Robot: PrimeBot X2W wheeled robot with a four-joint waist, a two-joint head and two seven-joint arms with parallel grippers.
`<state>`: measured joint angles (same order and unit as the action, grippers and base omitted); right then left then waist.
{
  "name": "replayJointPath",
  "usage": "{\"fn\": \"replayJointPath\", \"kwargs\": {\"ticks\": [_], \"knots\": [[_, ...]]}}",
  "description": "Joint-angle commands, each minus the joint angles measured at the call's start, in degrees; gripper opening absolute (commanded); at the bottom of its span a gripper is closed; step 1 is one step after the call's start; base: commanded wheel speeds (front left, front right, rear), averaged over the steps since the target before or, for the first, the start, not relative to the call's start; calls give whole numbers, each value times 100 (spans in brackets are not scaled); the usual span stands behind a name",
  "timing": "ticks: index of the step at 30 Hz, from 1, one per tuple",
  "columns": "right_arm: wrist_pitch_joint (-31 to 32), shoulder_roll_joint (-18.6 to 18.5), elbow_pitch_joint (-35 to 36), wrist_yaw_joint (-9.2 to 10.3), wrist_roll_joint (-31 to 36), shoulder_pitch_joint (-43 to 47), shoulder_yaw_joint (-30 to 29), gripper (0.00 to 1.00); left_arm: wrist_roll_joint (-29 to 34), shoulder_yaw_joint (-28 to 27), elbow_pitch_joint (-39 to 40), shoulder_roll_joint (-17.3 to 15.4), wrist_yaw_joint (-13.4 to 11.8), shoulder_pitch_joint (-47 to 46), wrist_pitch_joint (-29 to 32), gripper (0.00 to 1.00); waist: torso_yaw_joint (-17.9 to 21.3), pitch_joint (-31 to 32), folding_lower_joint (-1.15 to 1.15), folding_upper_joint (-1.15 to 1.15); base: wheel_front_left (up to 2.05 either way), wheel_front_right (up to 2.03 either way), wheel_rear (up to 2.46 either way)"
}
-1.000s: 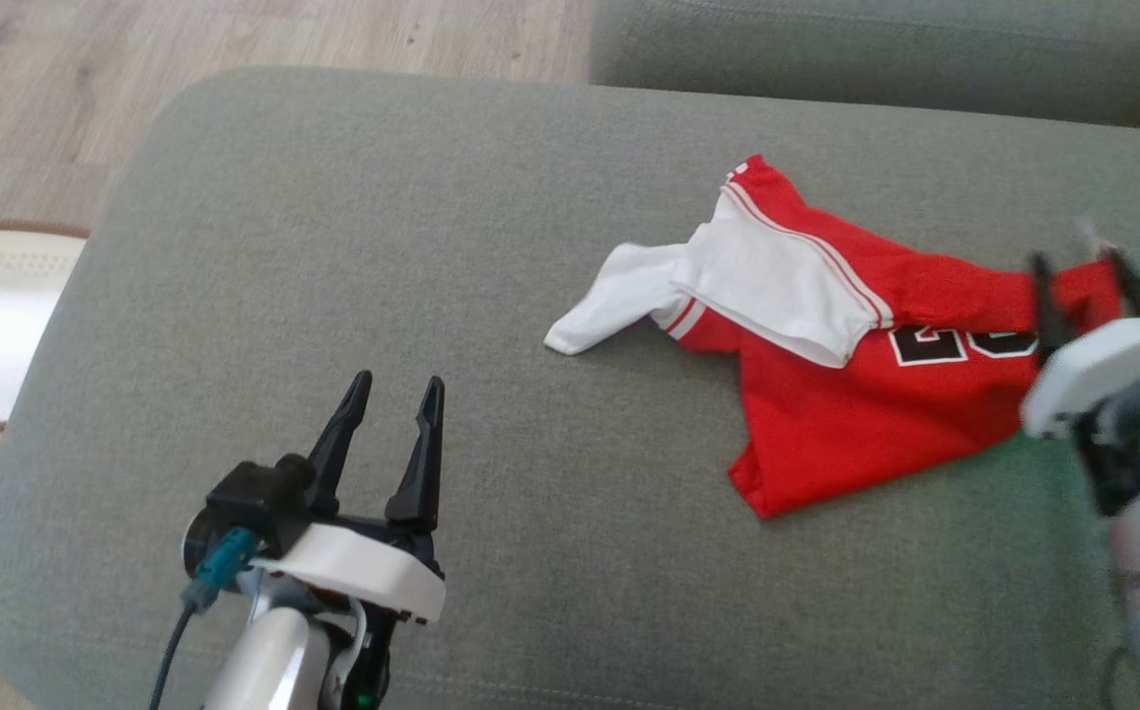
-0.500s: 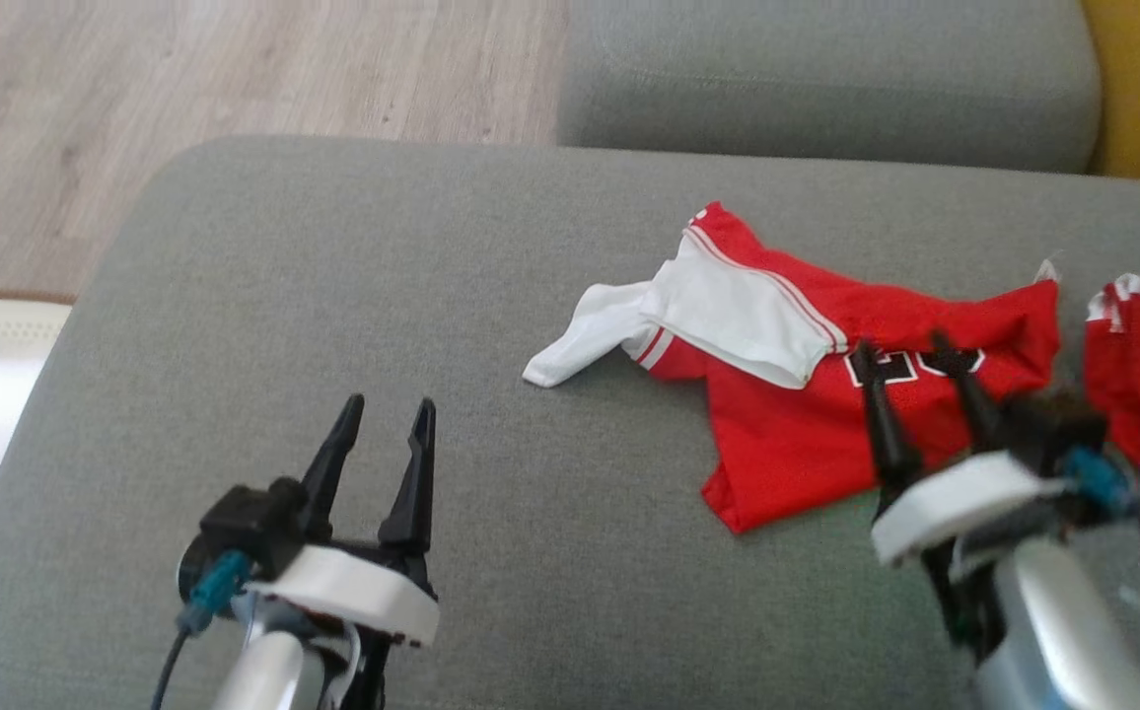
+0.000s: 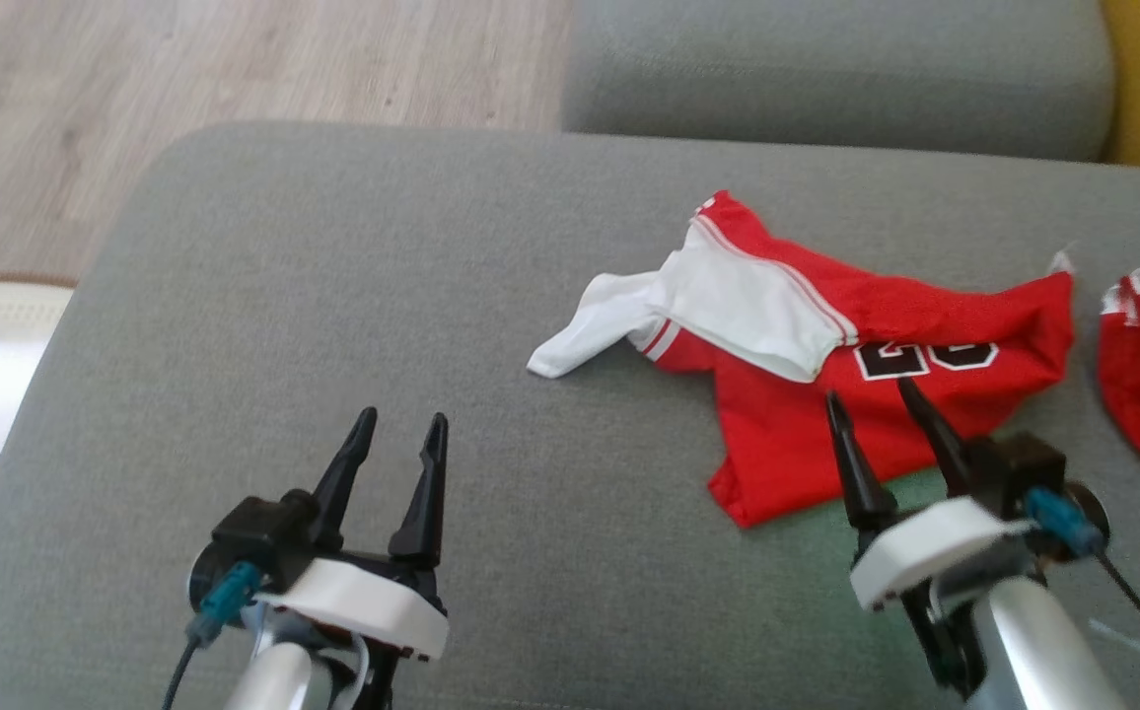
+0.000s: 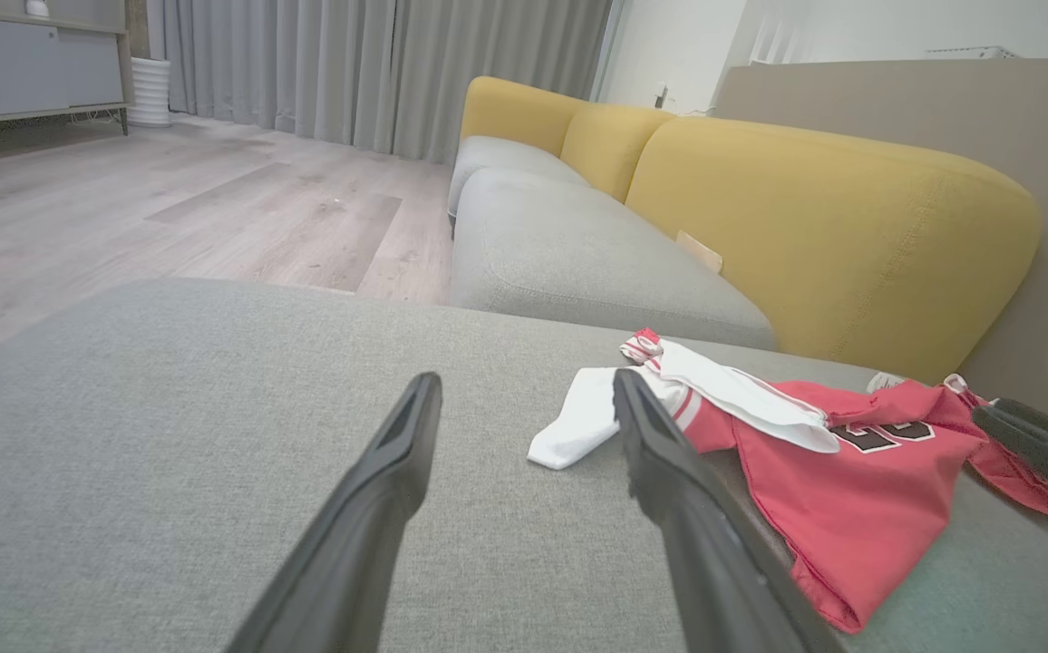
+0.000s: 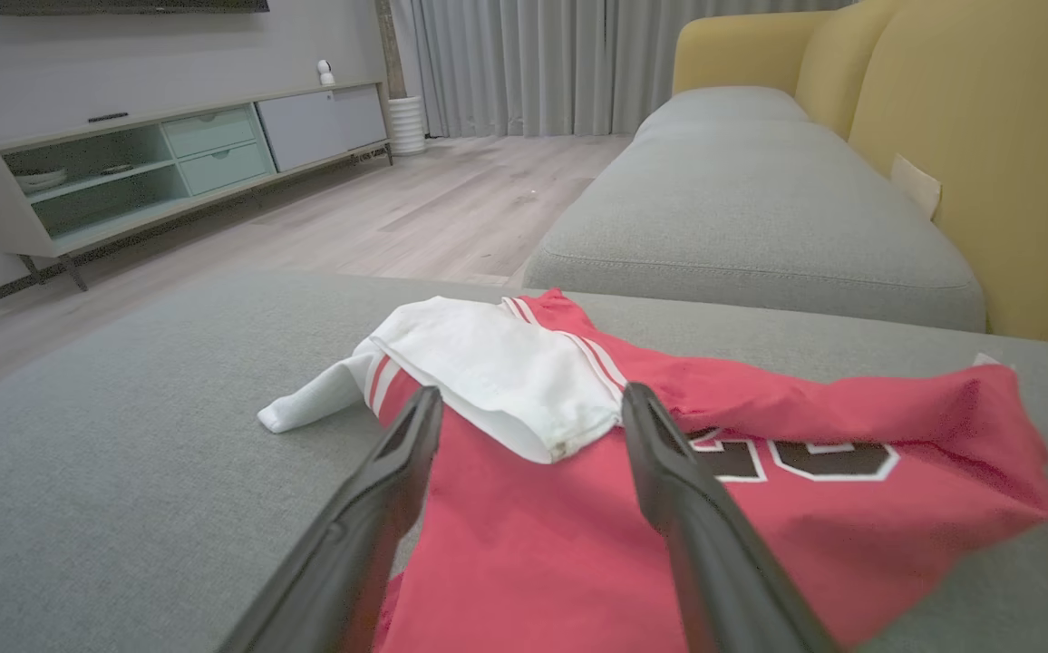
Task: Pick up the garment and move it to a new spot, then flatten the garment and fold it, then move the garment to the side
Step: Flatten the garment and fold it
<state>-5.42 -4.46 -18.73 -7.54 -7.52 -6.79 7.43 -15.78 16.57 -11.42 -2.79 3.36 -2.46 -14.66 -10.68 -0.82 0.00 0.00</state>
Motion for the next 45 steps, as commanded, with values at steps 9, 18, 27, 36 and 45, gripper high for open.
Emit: {"fn": "replayJointPath", "kwargs": {"ticks": [9, 18, 27, 36, 45], "knots": [[220, -379, -671, 5, 466, -1075, 163, 100, -82, 11, 193, -9, -17, -498, -34, 100, -385, -534, 0, 0, 0, 0, 0], [101, -650, -1704, 5, 702, -1659, 246, 100, -151, 53, 139, -9, -58, -655, -34, 100, -606, -723, 0, 0, 0, 0, 0], [-85, -731, -2287, 5, 755, -2070, 212, 49, -196, 97, 160, -9, -101, -708, -34, 100, -644, -817, 0, 0, 0, 0, 0], [-206, -853, -2523, 5, 713, -2552, 278, 0, -255, 138, 169, -9, -123, -760, -34, 100, -654, -885, 0, 0, 0, 0, 0], [307, -1664, -2535, 5, 225, -3973, 345, 0, -383, 290, 260, -9, -122, -922, -34, 100, -814, -1260, 0, 0, 0, 0, 0]]}}
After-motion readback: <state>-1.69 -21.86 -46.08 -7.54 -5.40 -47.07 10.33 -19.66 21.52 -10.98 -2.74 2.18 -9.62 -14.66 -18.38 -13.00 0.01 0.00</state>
